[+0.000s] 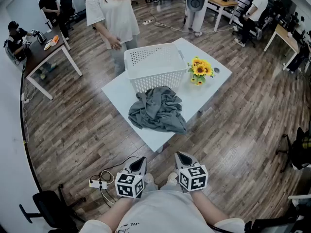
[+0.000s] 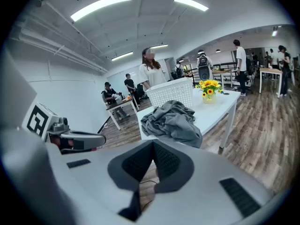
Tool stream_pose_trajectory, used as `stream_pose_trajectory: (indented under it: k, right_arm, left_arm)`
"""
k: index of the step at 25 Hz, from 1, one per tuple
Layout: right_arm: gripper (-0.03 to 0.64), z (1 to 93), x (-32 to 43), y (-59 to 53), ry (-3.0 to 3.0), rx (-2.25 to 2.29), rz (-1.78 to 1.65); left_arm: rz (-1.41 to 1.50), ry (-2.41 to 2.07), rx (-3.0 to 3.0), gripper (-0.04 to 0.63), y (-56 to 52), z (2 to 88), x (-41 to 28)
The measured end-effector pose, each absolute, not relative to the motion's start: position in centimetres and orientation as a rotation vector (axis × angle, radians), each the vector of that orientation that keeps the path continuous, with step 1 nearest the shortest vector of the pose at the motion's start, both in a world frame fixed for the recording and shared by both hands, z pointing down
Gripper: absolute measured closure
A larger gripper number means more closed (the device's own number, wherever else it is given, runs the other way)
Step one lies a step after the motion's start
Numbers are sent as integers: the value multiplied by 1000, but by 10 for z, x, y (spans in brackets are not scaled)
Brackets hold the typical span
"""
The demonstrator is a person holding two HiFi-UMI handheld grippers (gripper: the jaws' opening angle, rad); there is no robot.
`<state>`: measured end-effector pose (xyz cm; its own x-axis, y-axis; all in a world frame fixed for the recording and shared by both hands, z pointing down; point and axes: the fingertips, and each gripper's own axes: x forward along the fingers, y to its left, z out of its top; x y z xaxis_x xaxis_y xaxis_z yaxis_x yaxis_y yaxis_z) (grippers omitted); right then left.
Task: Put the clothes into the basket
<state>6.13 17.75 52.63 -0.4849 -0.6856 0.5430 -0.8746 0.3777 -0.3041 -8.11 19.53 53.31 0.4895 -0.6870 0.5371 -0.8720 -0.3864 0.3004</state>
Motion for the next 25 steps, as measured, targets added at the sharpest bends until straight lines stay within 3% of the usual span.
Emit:
stream_pose_trajectory:
  k: [25]
  right_arm:
    - [603, 529, 69, 179, -2280, 1460, 863]
  left_arm:
    - [427, -1271, 2184, 583, 196, 534, -85]
